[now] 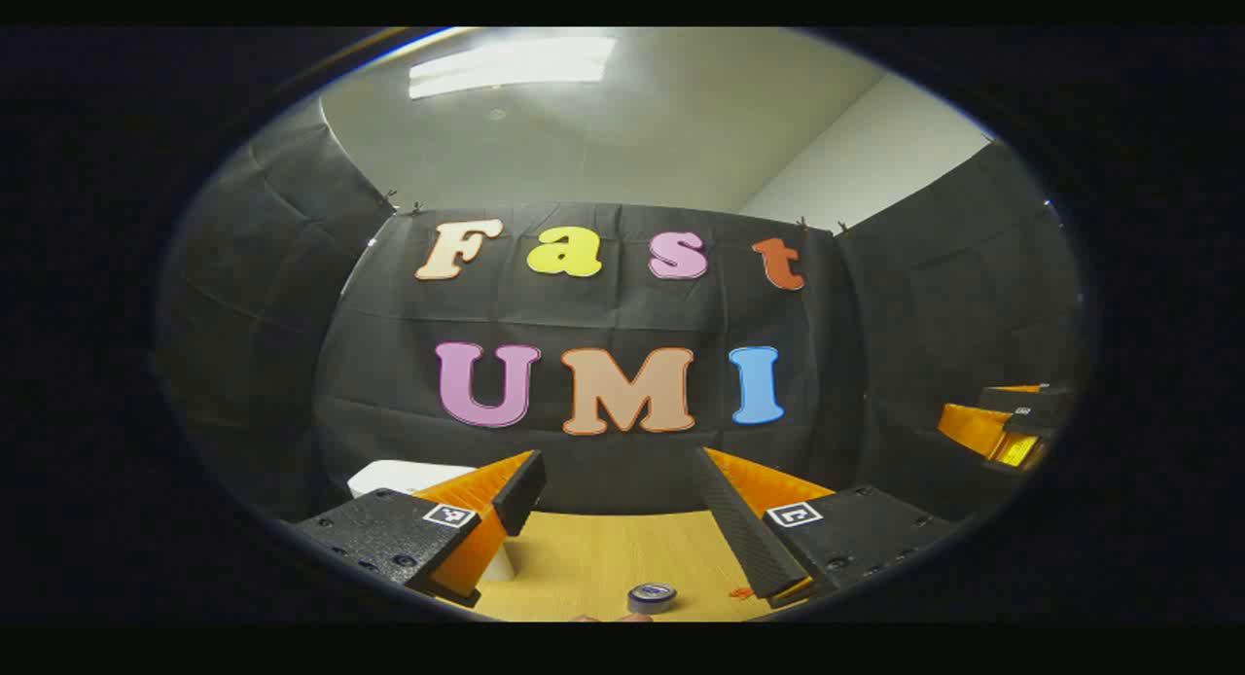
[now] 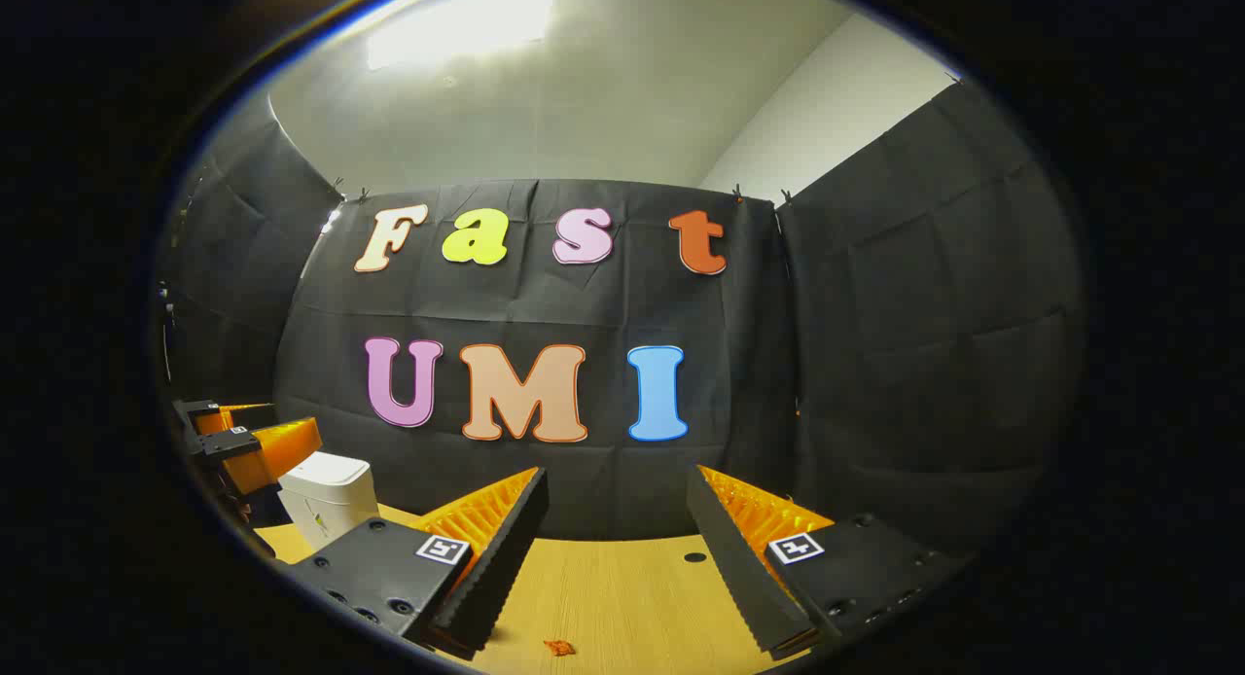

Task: Press the lid of the desktop garbage bin to open it, pick up the crumpled paper on the desktop and throw it into the bin, then pick up the pop can on the desktop and drop it into the bin, and finally close the garbage bin lid.

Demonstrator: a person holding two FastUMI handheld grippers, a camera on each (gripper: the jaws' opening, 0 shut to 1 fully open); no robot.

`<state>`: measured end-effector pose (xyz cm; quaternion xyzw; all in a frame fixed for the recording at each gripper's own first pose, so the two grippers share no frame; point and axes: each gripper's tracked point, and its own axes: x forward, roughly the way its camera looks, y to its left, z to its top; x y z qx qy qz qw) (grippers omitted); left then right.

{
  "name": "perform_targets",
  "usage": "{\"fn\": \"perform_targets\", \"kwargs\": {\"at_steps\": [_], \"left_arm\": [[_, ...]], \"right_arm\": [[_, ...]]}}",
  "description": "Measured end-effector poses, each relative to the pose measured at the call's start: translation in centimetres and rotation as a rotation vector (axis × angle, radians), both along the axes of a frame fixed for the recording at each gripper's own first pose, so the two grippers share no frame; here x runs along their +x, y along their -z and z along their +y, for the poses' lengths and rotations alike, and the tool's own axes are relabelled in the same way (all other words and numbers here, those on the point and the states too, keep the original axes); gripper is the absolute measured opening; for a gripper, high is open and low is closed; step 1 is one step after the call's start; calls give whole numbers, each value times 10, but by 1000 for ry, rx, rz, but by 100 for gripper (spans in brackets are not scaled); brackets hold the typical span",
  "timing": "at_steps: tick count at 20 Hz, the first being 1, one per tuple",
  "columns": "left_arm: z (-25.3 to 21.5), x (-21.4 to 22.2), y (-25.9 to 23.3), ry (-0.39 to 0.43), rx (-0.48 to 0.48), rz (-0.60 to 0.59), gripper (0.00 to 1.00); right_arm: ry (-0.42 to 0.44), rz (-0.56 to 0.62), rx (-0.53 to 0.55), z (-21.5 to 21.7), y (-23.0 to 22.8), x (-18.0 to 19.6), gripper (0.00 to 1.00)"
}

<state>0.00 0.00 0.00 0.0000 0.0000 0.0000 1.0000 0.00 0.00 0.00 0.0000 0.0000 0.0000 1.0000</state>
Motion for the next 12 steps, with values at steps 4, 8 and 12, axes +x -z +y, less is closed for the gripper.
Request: {"fn": "perform_targets", "kwargs": {"at_steps": [4,8,12], "left_arm": [[3,-1,-4,-15,-1,-13,92],[8,-5,-4,-35,3,-13,92],[10,-10,-4,-43,0,-9,92]], "right_arm": [[-19,-18,1,1,-5,-2,95],[-115,-45,40,23,-8,-7,95],[-84,-21,0,12,1,2,95]]}}
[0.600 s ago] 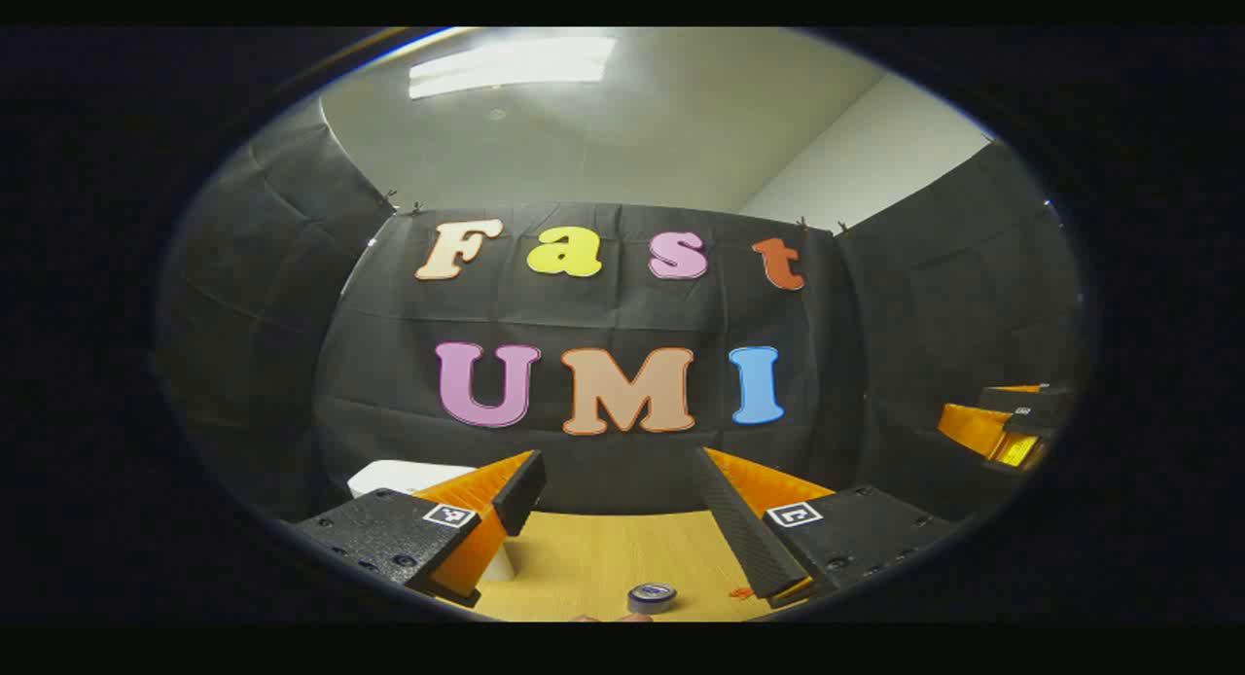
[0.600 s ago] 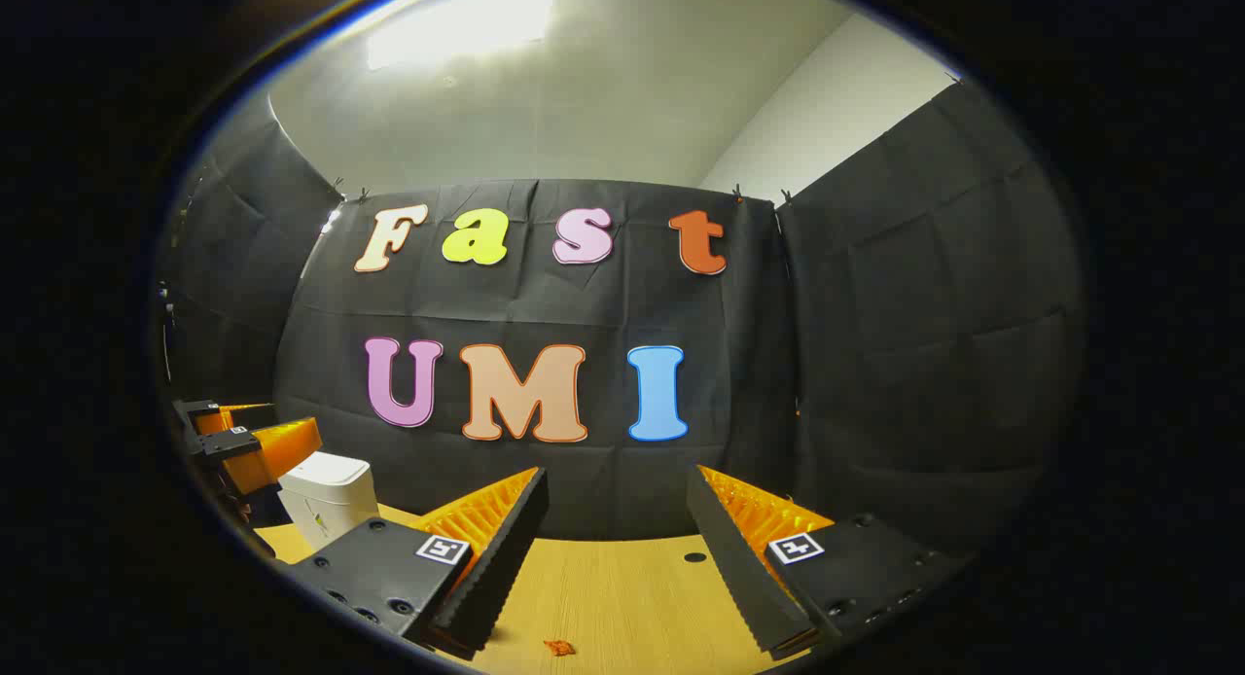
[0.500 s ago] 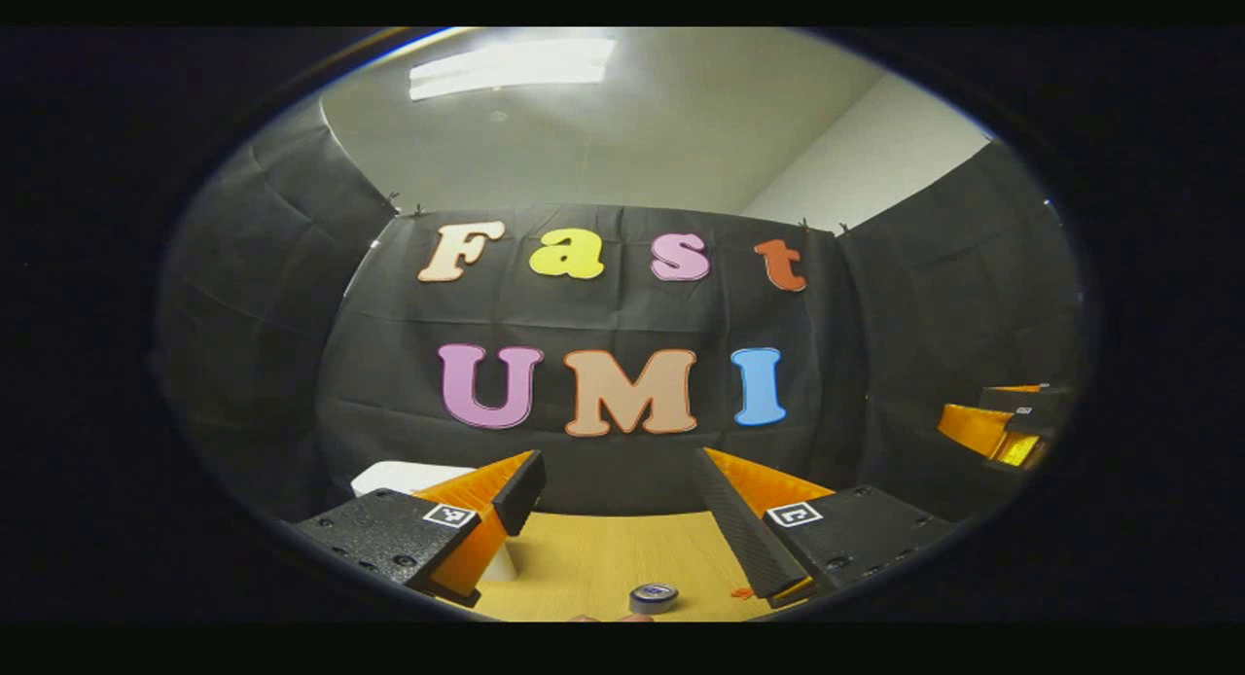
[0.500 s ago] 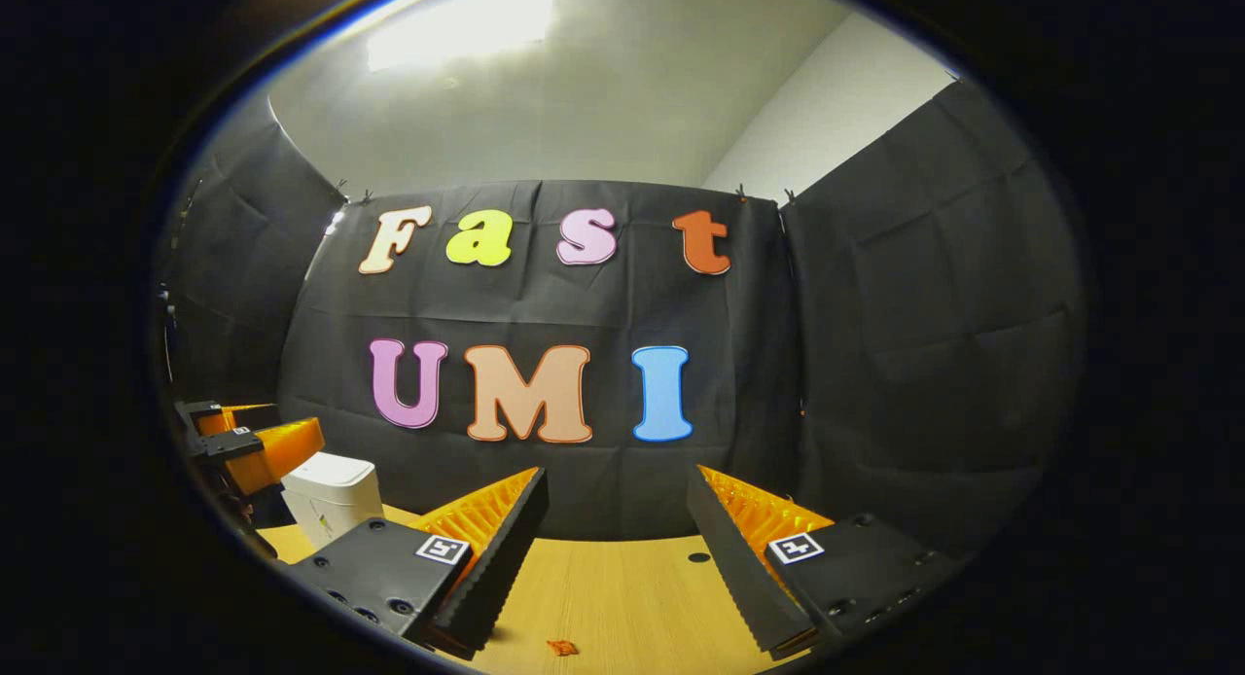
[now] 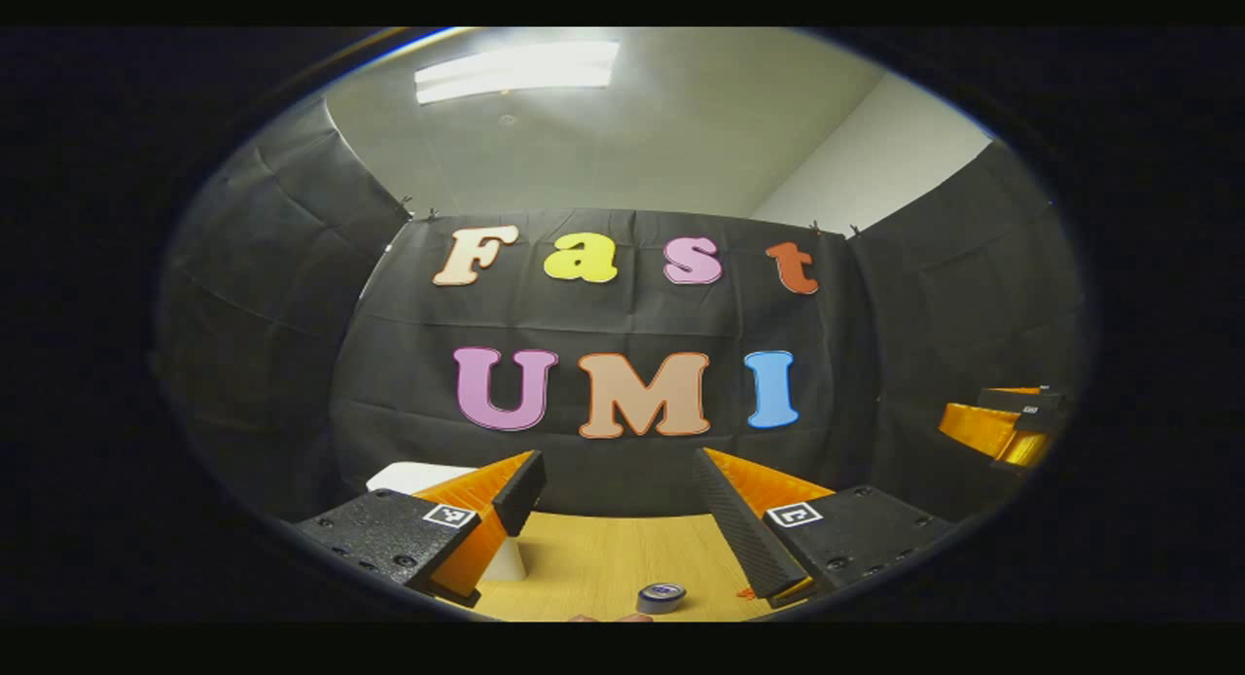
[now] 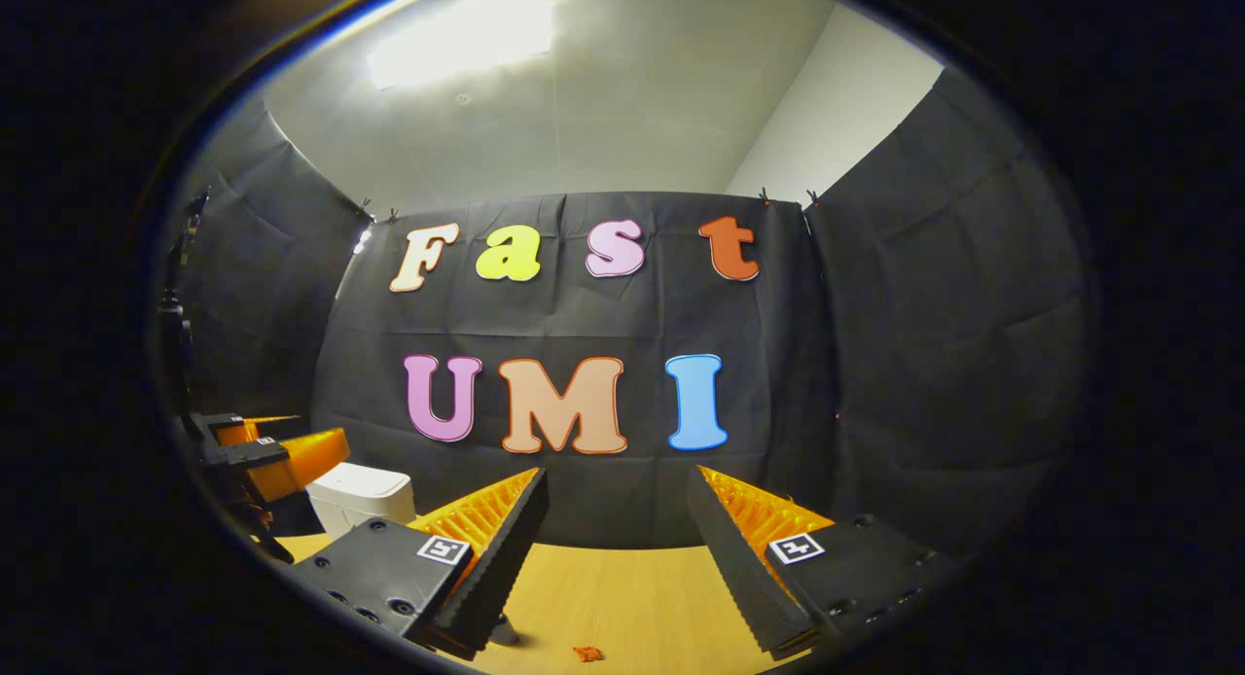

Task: Press the lid of the desktop garbage bin to open it, pick up the crumpled paper on the desktop and throw it into the bin, then pick up the pop can on the desktop and drop it into the bin, and finally close the garbage bin lid.

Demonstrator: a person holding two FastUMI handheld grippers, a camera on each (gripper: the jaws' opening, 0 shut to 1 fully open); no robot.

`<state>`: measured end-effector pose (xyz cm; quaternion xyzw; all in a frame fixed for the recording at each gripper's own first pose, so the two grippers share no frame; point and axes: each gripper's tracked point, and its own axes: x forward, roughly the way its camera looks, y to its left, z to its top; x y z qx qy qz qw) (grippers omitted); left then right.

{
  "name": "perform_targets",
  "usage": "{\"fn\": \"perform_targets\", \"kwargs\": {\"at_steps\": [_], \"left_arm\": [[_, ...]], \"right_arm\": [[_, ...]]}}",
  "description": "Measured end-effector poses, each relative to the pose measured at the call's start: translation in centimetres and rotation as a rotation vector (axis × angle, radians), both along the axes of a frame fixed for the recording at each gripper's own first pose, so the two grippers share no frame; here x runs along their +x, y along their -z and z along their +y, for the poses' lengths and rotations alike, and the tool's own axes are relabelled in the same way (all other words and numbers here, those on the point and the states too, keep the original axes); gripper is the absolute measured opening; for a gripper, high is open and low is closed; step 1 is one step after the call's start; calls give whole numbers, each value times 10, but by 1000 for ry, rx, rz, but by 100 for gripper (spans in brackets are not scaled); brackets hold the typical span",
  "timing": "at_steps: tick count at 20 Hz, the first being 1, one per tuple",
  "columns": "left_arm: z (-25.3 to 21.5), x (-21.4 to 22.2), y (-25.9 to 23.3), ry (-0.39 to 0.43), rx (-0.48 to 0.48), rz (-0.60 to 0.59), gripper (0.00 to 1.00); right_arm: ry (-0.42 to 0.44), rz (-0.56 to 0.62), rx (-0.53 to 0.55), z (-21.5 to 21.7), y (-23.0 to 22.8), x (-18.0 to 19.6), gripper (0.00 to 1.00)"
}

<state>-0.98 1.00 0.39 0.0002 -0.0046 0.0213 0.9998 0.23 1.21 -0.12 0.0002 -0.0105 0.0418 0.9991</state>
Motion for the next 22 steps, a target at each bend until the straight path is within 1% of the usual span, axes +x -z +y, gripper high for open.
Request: {"fn": "perform_targets", "kwargs": {"at_steps": [4,14,22], "left_arm": [[1,-3,-4,-7,12,-9,92],[-9,-9,5,-12,18,28,92],[-13,-11,8,-46,18,44,92]], "right_arm": [[-11,10,11,5,1,0,95],[-36,9,22,-2,6,6,95],[-60,22,22,-9,11,10,95]]}}
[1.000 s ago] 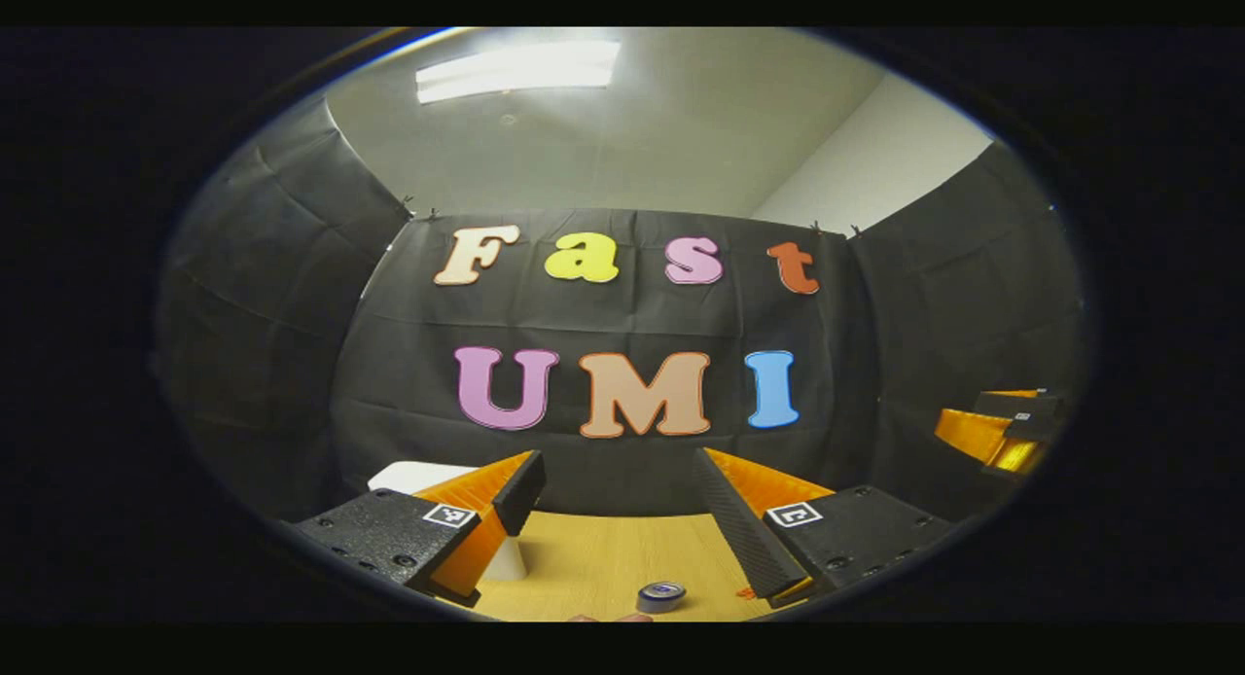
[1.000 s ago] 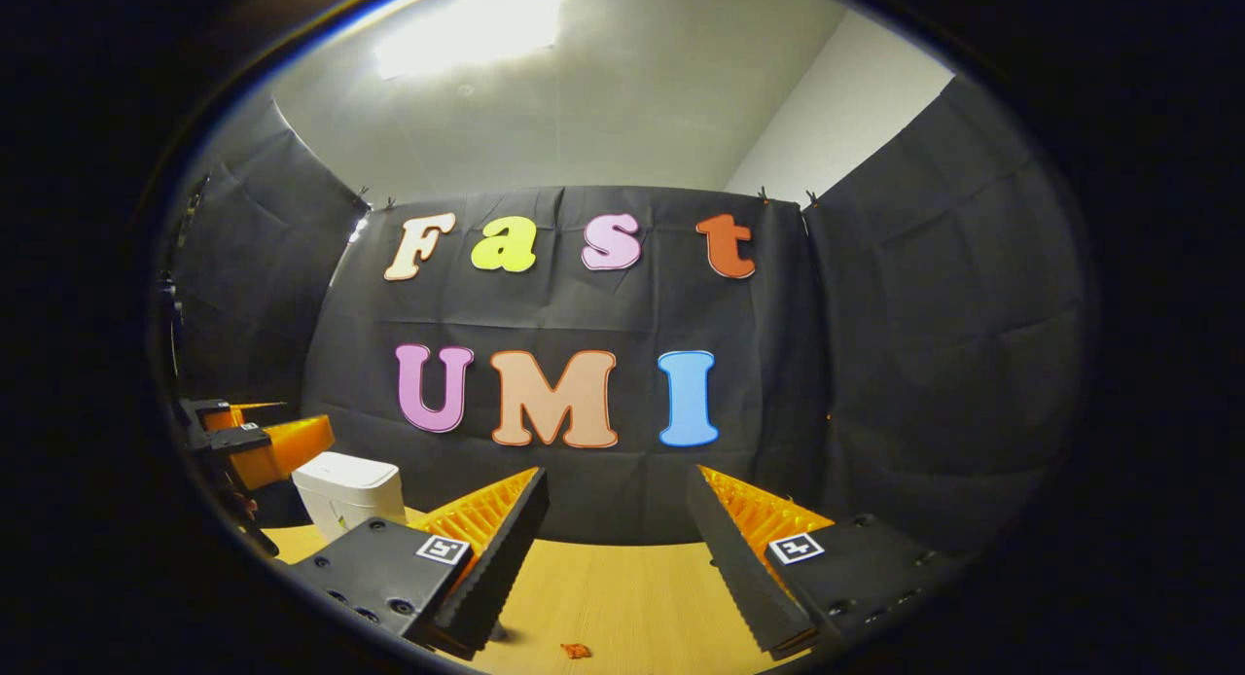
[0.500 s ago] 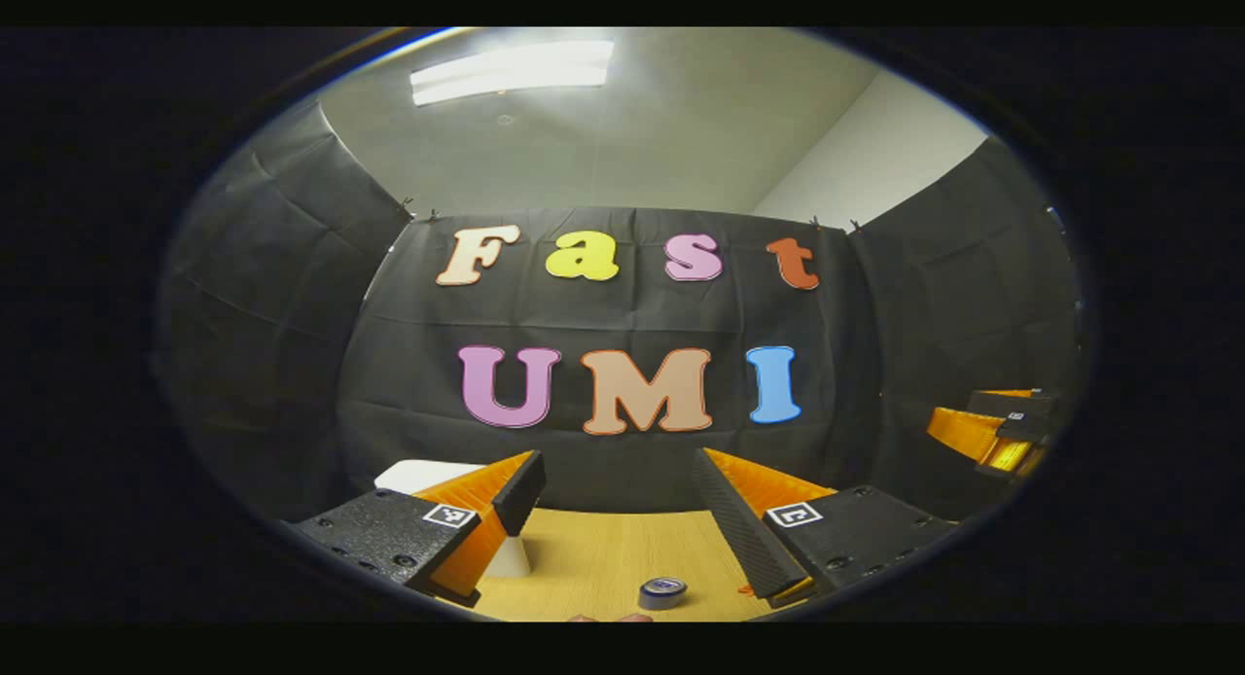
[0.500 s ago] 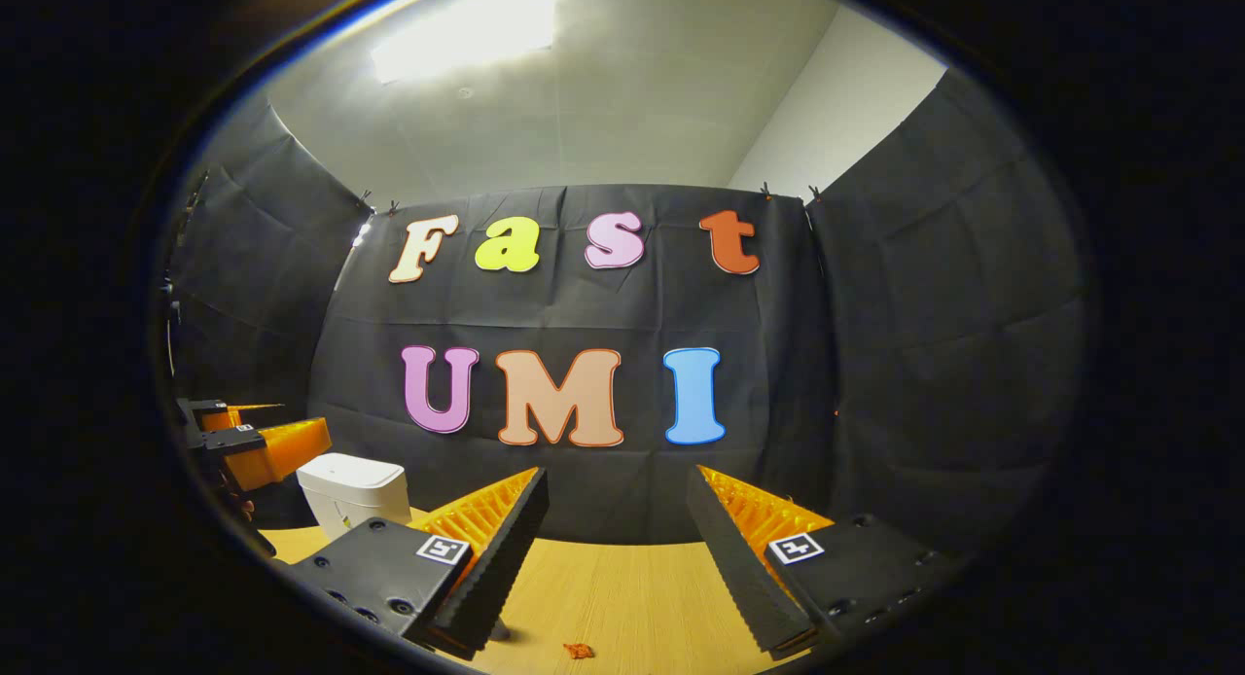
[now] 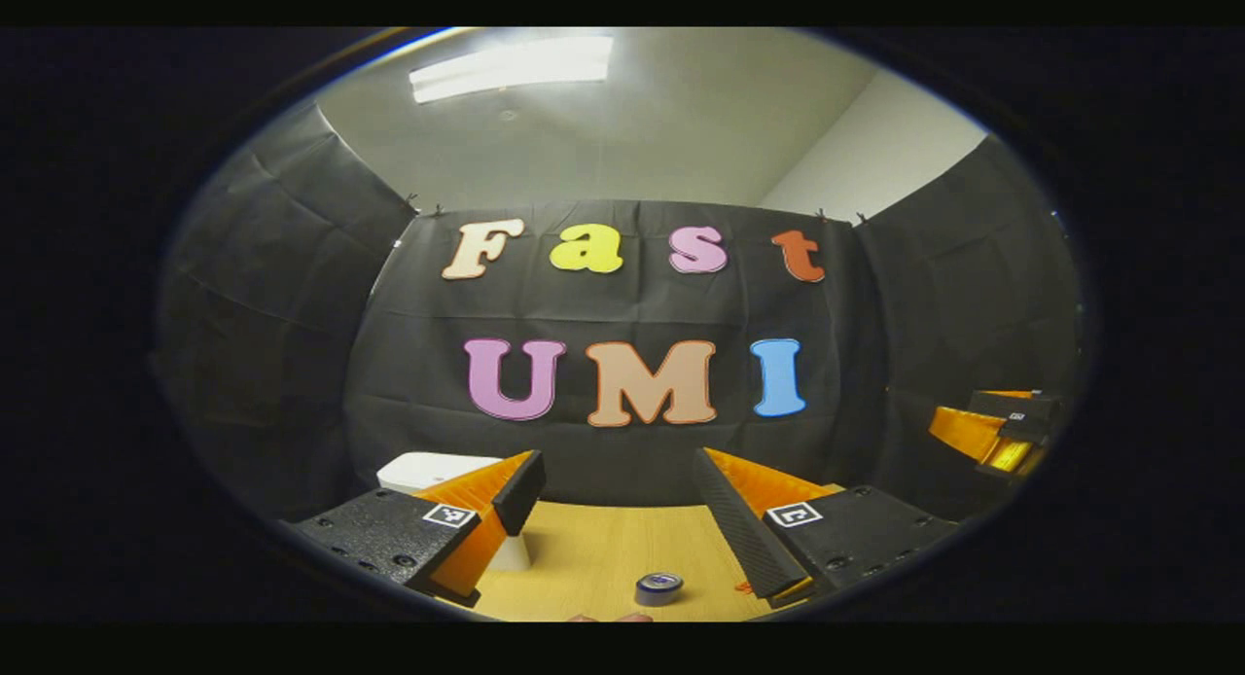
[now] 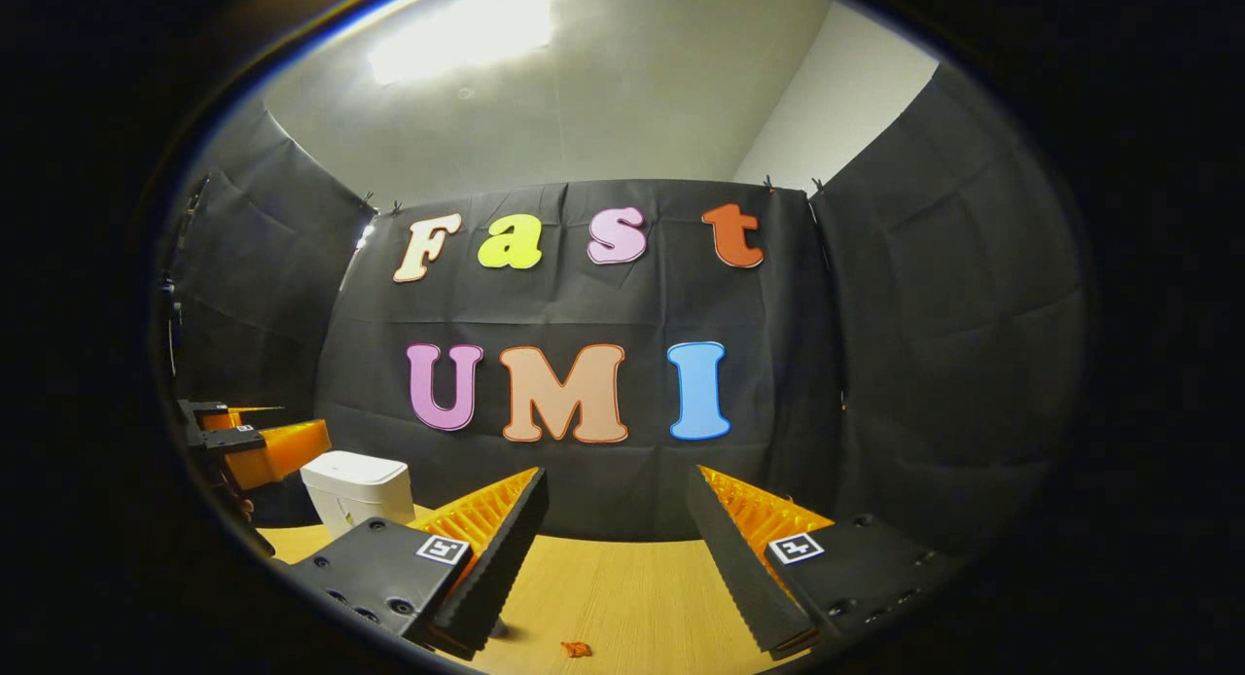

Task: Press the lid of the desktop garbage bin to open it, pick up the crumpled paper on the desktop and throw it into the bin, then pick up the pop can on the desktop and drop it into the bin, and finally close the garbage bin lid.

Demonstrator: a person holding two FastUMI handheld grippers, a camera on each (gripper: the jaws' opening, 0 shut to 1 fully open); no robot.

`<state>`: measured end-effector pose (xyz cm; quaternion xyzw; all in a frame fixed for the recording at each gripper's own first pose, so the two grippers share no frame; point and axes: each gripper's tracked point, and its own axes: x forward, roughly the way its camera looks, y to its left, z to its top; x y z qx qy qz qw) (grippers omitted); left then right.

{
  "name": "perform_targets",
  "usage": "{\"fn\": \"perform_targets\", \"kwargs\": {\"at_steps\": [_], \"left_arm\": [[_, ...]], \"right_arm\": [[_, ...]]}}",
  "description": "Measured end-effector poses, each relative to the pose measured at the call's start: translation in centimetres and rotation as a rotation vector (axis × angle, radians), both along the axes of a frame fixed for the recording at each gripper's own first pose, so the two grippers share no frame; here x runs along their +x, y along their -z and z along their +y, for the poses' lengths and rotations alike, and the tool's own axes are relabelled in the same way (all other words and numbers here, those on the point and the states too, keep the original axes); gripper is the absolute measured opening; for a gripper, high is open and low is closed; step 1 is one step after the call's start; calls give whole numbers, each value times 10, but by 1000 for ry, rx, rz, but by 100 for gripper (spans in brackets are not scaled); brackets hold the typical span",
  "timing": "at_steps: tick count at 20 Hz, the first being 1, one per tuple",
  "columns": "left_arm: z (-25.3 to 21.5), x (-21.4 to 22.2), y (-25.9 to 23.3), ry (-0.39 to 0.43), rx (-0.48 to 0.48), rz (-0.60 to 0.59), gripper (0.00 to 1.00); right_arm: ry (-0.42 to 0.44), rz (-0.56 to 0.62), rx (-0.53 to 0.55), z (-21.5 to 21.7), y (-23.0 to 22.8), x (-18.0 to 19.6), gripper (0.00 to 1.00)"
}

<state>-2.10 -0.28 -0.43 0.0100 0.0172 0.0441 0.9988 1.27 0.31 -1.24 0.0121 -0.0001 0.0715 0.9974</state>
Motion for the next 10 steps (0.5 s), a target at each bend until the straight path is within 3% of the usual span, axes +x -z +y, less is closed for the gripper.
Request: {"fn": "perform_targets", "kwargs": {"at_steps": [10], "left_arm": [[7,-1,1,-17,7,-1,93]], "right_arm": [[-56,-3,12,14,-2,6,95]]}}
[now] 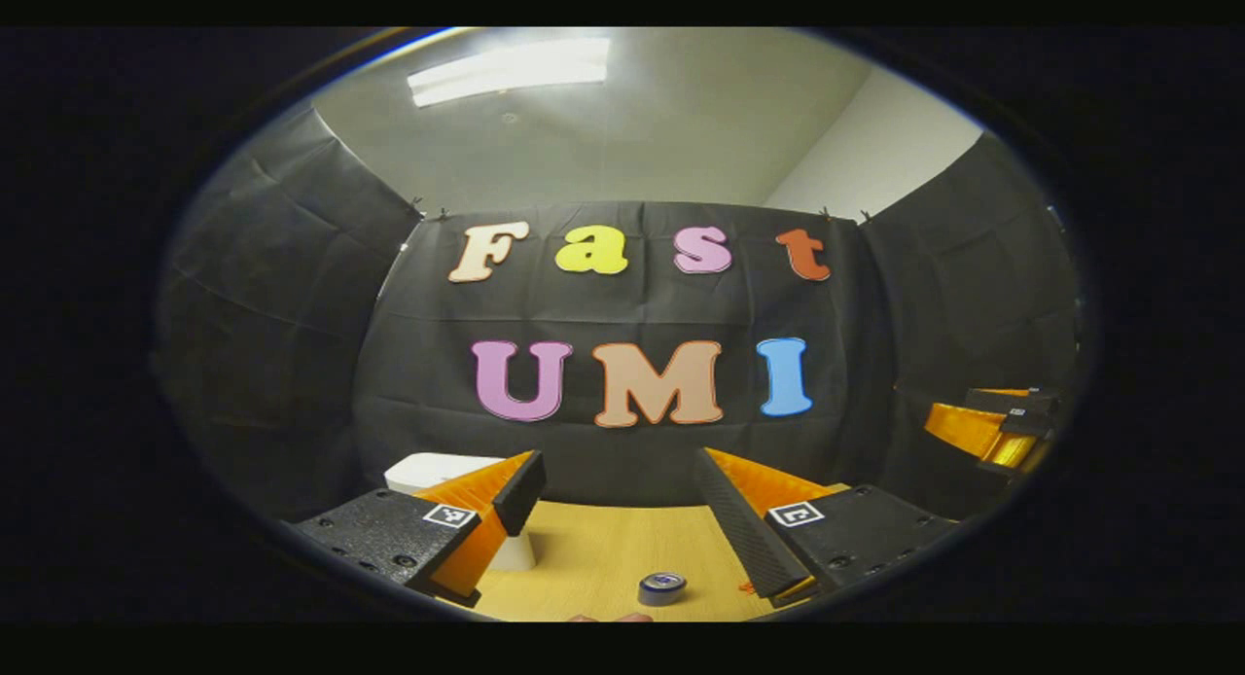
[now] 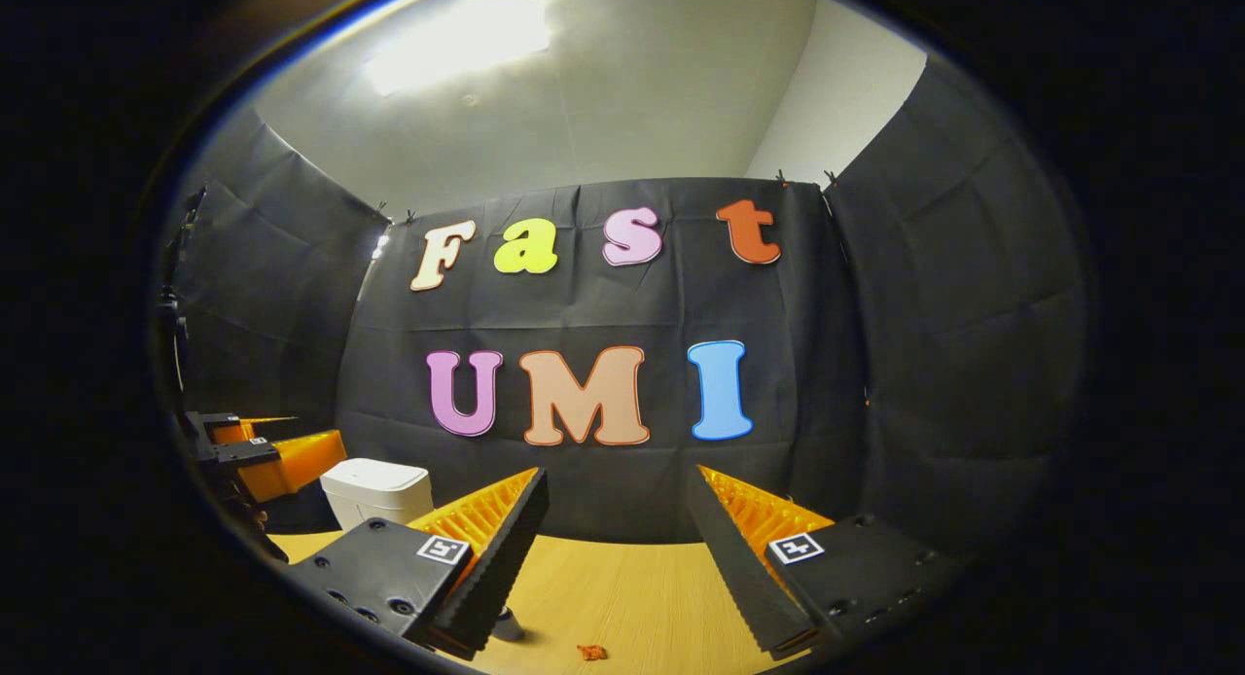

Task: Press the lid of the desktop garbage bin to open it, pick up the crumpled paper on the desktop and throw it into the bin, then pick up the pop can on the desktop and drop it into the bin, and finally close the garbage bin lid.

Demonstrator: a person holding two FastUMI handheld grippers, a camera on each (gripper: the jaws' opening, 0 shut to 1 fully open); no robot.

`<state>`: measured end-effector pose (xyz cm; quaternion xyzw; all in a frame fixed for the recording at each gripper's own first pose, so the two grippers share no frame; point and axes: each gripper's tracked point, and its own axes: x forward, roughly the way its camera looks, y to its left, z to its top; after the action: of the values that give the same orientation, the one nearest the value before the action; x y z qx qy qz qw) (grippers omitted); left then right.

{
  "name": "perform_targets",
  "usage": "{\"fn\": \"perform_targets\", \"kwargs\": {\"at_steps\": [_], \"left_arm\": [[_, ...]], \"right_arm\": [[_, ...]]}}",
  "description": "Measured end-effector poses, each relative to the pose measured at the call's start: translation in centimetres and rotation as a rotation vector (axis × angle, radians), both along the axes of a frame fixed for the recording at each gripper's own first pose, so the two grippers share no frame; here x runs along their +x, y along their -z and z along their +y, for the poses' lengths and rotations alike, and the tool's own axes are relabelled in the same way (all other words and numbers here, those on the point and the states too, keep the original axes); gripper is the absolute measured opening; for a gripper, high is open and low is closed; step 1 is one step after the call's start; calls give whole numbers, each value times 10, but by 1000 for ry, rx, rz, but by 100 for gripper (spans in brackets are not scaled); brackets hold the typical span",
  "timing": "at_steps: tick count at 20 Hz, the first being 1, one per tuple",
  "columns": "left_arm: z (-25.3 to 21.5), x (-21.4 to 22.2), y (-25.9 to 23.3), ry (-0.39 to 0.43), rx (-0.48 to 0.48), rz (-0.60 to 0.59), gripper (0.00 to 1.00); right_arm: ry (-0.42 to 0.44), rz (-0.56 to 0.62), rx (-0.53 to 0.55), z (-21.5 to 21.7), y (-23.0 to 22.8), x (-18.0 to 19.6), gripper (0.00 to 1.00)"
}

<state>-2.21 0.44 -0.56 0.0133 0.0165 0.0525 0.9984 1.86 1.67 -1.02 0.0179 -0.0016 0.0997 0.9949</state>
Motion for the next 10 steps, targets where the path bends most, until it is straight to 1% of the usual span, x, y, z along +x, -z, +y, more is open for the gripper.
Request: {"fn": "perform_targets", "kwargs": {"at_steps": [2,4,8,10], "left_arm": [[14,7,0,-1,3,-3,93],[36,16,0,-5,7,5,93],[102,51,-7,-32,11,3,92],[136,71,-8,-47,29,7,84]], "right_arm": [[12,-5,-3,8,0,-1,95],[26,14,-2,15,8,0,95],[66,52,-16,31,23,0,95],[87,62,-27,38,27,-3,95]]}}
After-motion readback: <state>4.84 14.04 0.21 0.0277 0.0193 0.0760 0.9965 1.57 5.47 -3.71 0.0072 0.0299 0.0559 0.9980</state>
